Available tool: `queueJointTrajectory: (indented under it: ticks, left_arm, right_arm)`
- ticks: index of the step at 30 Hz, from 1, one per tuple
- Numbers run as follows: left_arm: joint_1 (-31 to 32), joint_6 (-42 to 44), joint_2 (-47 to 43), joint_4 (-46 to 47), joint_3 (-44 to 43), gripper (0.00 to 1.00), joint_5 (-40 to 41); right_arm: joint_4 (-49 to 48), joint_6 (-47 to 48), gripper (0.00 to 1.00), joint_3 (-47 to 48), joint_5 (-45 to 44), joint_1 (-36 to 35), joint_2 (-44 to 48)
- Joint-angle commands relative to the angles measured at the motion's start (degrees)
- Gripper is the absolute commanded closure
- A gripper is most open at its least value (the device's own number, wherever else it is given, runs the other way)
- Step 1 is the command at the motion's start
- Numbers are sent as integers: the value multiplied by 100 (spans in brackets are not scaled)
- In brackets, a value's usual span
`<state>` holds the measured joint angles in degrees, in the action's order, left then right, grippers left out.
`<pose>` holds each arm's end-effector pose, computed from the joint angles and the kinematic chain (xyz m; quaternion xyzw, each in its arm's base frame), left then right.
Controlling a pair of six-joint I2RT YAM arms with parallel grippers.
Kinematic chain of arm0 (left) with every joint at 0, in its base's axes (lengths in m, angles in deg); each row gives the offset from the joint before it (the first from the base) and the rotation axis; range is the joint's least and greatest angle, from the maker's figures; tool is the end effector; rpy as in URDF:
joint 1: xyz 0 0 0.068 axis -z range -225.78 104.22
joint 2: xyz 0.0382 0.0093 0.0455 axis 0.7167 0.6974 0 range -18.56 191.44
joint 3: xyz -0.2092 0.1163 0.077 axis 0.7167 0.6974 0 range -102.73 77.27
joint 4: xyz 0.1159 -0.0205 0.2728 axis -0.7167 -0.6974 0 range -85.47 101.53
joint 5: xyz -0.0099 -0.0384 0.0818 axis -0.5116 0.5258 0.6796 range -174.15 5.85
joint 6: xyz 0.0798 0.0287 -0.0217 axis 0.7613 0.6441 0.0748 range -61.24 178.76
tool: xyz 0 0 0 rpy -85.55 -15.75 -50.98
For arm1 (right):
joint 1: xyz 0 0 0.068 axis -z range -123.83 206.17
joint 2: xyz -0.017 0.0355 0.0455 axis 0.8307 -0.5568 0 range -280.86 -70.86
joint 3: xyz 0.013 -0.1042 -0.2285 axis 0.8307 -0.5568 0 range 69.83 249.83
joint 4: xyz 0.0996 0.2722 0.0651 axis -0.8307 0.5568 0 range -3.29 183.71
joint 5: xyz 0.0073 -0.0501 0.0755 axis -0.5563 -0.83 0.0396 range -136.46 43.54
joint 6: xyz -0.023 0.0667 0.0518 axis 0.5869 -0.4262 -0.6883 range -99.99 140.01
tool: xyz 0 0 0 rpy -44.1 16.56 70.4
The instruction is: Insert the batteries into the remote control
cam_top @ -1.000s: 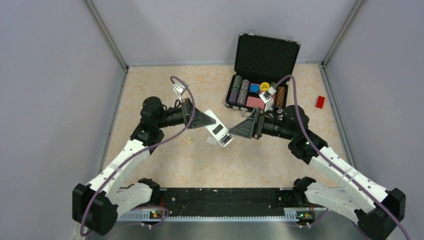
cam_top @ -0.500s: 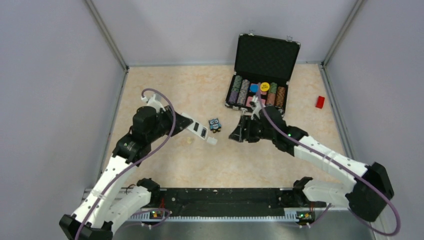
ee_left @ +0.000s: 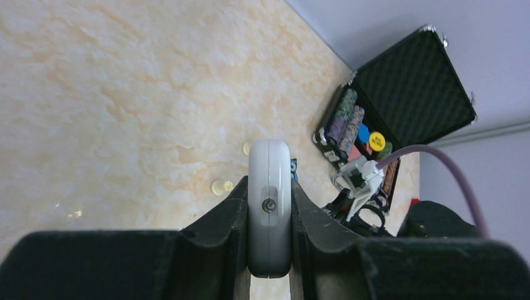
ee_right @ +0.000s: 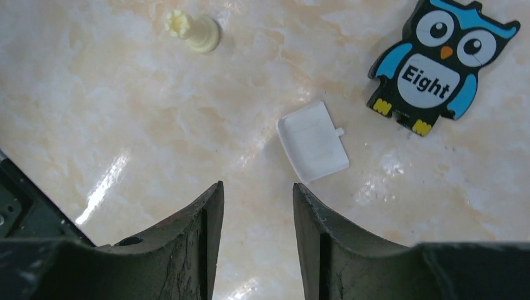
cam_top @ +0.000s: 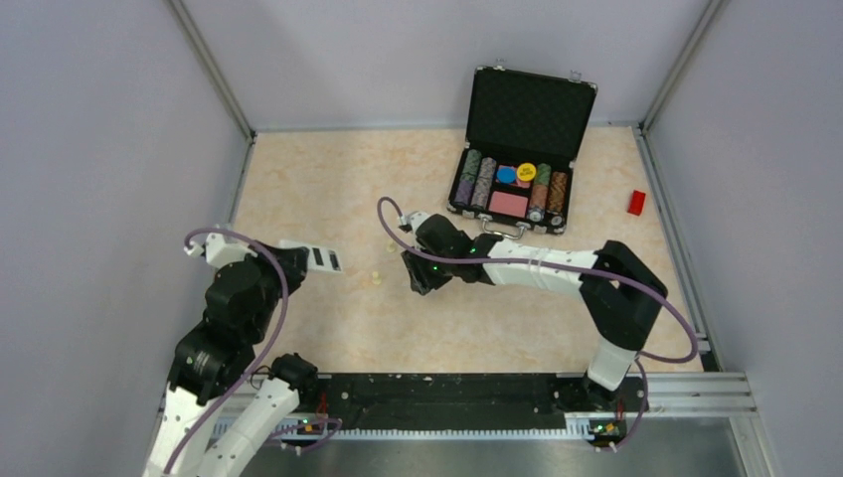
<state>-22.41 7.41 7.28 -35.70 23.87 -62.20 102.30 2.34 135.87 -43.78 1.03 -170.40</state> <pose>0.1608 -0.0380 0.3538 -0.3004 0.7522 -0.2194 0.5439 0.2418 0.3533 0.1316 -0.3086 0.8845 0.2249 0.2681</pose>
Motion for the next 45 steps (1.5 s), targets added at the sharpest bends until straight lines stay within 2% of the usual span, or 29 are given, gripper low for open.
queueJointTrajectory:
  ticks: [1, 6, 19, 21, 24, 27, 32, 36, 41, 45]
  left_arm:
    - [-8, -200, -155, -299, -248, 100, 717]
    - [-9, -181, -81, -291, -297, 100, 705]
    - [-11, -60, -32, -200, -337, 100, 671]
    - [-9, -59, -55, -213, -337, 100, 647]
    - [-8, -51, -99, -186, -352, 100, 572]
    - [-8, -57, -149, -182, -355, 100, 518]
    - [-9, -140, -258, -123, -322, 100, 353]
    - [-14, -291, -348, 189, -147, 100, -52]
    - [-11, -724, -346, 952, 272, 100, -766]
    - [-8, -1175, -239, 1974, 708, 100, -1507]
  right_arm:
    - [237, 665, 57, 682, -370, -106, -577]
    - [396, 884, 59, 936, -476, -201, -942]
    - [554, 1011, 75, 1228, -704, -313, -1578]
    - [638, 920, 81, 1269, -799, -312, -1619]
    - [816, 599, 100, 1336, -860, -305, -1550]
    - [910, 136, 100, 1362, -858, -298, -1383]
    - [961, -620, 100, 1343, -678, -191, -831]
    - [959, -1277, 100, 1204, -404, 7, 9]
    - [1004, -2089, 100, 1107, 30, 277, 1369]
    - [897, -2670, 100, 1116, 189, 374, 2182]
